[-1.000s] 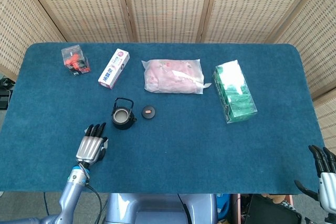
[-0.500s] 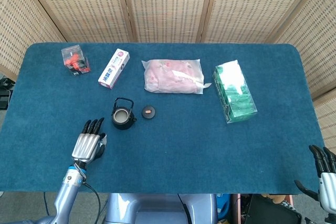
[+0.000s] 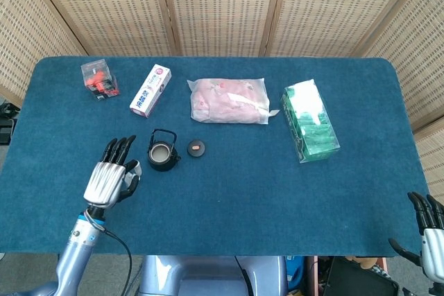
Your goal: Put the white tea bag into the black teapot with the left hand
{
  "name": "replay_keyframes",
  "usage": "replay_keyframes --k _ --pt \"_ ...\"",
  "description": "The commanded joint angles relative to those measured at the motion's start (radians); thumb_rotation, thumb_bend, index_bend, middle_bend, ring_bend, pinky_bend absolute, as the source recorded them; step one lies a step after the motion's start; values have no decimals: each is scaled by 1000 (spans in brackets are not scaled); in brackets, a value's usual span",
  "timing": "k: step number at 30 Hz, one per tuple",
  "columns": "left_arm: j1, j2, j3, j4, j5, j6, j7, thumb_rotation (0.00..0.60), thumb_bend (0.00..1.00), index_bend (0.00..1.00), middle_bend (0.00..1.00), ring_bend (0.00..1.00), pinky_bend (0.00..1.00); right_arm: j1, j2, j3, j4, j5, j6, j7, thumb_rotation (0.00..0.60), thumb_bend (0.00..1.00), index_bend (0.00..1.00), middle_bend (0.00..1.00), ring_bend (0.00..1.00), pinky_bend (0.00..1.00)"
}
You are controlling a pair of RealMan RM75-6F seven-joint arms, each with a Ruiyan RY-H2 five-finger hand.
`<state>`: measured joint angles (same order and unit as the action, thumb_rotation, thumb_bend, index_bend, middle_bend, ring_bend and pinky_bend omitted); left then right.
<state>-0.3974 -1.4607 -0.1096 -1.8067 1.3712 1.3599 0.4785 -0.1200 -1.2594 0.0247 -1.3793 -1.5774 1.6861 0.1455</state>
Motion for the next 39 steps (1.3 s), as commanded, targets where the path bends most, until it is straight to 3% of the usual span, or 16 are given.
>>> replay_keyframes --k 1,5,17,39 --pt "-5 11 -14 -11 13 10 -5 600 489 620 0 0 0 -1 0 0 1 2 0 1 600 9 118 206 73 156" --pt "-13 22 -30 -20 18 13 -2 600 489 620 0 0 0 -3 -1 0 4 2 2 5 600 9 118 207 73 156" --pt "-101 22 -151 -2 -39 -32 24 600 490 620 0 0 0 0 -6 -1 9 2 -5 8 600 8 118 206 74 156" --pt "-178 -19 -185 77 -143 -77 57 600 490 620 0 0 0 -5 -3 1 9 13 -8 9 600 8 118 206 73 156"
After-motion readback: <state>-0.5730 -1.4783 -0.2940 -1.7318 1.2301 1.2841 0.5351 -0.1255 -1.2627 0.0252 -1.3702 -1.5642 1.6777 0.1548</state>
